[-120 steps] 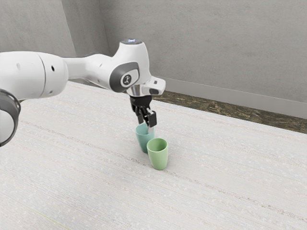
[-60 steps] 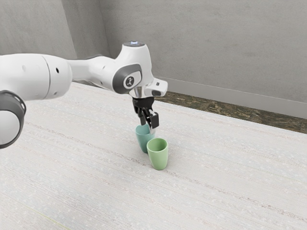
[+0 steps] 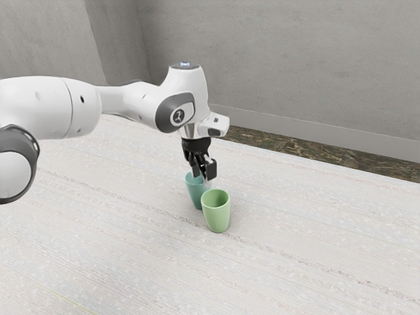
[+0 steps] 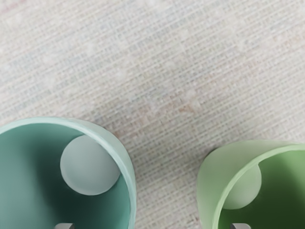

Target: Place the left cup onto the right cup

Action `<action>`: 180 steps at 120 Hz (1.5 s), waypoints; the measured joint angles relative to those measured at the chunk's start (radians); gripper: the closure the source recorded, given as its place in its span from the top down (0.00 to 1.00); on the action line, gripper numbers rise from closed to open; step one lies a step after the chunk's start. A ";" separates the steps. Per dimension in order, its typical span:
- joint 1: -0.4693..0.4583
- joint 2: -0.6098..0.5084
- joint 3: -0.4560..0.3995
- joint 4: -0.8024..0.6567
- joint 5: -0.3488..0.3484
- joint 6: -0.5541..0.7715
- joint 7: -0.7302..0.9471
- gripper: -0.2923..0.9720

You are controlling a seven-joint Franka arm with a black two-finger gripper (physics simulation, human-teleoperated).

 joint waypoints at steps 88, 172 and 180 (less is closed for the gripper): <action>0.002 0.026 0.009 0.024 0.002 0.023 0.012 0.53; 0.003 0.034 0.015 0.025 0.002 0.027 0.023 0.52; 0.003 0.034 0.015 0.024 0.002 0.027 0.023 0.51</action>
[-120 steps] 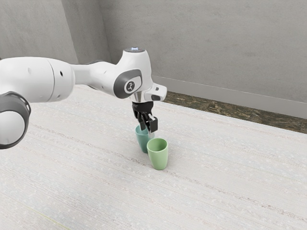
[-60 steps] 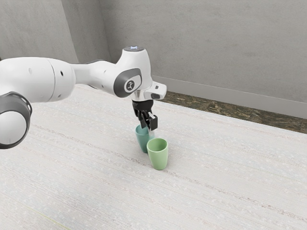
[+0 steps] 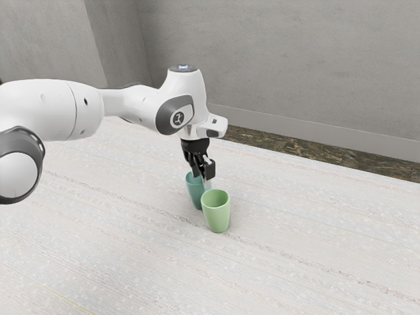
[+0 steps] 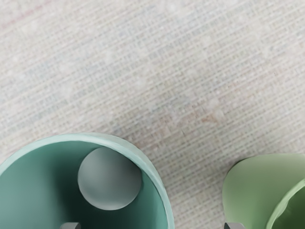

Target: Place the left cup onto the right cup

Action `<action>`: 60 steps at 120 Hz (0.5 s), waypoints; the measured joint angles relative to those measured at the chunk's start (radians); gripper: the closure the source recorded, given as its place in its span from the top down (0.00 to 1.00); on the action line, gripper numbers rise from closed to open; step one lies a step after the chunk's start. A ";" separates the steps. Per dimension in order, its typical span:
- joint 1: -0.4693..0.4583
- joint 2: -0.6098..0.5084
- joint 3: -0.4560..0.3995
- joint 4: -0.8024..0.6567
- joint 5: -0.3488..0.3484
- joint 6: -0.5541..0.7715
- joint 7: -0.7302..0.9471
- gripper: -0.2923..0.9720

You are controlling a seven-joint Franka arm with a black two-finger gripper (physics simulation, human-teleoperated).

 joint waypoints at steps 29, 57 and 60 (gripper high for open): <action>0.000 0.000 0.001 0.000 0.000 0.000 0.001 0.48; 0.000 0.004 0.001 -0.001 0.000 0.001 0.002 0.47; 0.000 0.005 0.001 -0.001 0.000 0.001 0.003 0.47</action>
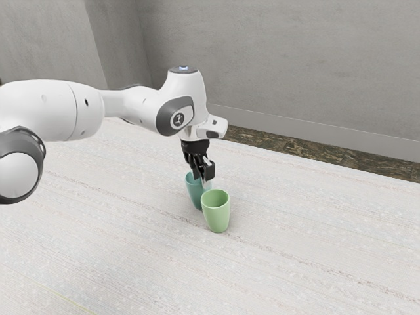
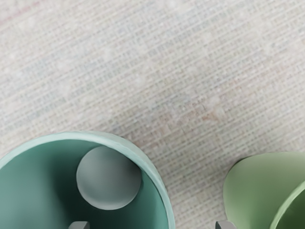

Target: Place the left cup onto the right cup

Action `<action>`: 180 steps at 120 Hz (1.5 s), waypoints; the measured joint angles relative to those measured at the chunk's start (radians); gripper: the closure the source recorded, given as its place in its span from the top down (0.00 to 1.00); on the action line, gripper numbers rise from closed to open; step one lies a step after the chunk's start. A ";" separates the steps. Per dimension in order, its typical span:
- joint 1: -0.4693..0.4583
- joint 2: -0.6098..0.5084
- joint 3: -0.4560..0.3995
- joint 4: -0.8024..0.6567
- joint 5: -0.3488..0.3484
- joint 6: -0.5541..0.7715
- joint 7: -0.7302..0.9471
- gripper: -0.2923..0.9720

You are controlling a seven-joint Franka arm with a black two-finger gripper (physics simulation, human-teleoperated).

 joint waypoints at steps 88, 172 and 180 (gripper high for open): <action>0.000 0.030 0.006 -0.001 0.000 0.015 0.003 0.46; -0.001 0.032 0.015 -0.007 0.001 0.045 0.003 0.45; -0.001 0.032 0.015 -0.006 0.002 0.045 0.002 0.45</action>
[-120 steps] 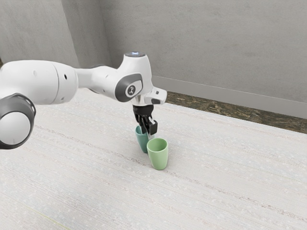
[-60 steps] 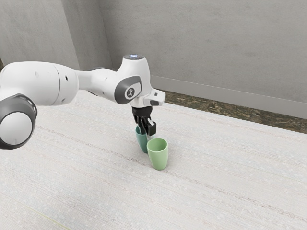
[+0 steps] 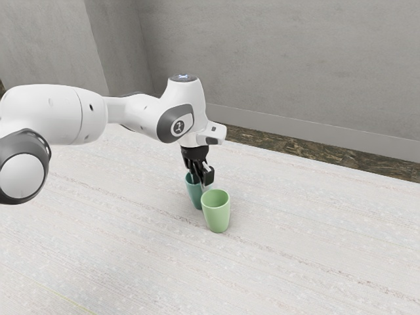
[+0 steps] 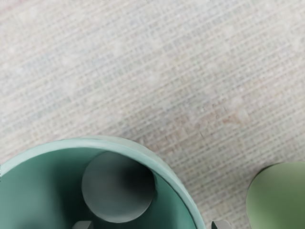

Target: Place the left cup onto the right cup

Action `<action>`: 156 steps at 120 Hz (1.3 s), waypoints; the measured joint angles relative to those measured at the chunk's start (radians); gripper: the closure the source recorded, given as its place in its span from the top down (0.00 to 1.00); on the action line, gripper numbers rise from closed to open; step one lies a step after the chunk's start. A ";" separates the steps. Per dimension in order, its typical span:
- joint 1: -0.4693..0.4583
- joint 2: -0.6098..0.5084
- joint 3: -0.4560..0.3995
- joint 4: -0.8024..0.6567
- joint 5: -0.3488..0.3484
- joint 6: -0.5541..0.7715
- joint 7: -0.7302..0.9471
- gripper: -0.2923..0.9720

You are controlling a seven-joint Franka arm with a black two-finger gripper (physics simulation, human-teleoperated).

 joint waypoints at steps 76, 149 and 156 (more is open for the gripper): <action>0.000 0.006 0.000 -0.002 0.000 0.007 -0.005 0.40; -0.001 0.009 0.000 -0.004 -0.001 0.020 -0.010 0.21; -0.001 0.009 0.000 -0.005 -0.001 0.020 -0.011 0.20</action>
